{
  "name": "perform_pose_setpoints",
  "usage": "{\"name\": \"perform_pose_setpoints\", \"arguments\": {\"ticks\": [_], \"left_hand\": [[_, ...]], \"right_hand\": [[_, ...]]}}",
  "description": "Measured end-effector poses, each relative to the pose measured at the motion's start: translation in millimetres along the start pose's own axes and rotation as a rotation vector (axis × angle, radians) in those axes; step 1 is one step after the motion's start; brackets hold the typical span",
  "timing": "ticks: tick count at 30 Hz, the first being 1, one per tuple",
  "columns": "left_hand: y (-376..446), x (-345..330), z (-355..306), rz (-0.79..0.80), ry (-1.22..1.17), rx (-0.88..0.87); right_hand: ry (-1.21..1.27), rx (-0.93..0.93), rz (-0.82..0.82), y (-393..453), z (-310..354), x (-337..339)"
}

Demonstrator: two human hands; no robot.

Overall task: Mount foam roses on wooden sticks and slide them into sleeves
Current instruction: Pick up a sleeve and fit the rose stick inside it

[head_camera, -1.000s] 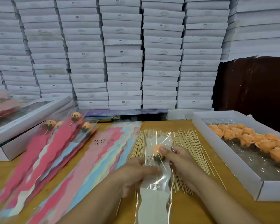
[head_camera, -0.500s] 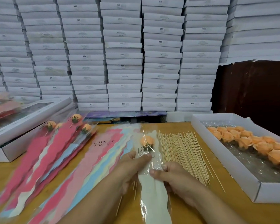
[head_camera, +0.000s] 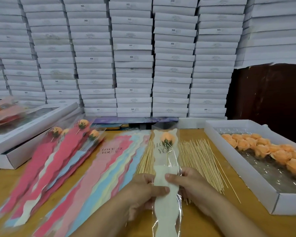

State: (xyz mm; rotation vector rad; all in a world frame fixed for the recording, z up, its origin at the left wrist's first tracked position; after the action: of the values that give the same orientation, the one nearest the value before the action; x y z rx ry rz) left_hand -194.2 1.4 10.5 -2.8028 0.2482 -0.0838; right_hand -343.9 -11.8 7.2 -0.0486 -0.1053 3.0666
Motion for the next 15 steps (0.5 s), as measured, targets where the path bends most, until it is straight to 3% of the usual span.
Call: {"name": "perform_pose_setpoints", "arguments": {"ticks": [8,15], "left_hand": [[-16,2,14,0.129,0.078,0.087],[-19,-1,10,0.139,0.079,0.079]], "right_hand": [[0.028,0.022,-0.062,4,2,7],[-0.01,0.009,0.019,-3,2,2]]}}
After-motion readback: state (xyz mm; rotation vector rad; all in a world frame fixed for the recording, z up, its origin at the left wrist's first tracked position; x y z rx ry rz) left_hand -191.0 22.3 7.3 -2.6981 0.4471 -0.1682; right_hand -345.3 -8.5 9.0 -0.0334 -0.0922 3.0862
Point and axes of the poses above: each hand's wrist, its own y-axis towards the middle knuckle, its own x-axis out of the back of the hand, z = x × y, the point moved 7 cm from there along y, towards the middle knuckle, and after that the axes turned 10 degrees about -z, right-handed, at the moved point
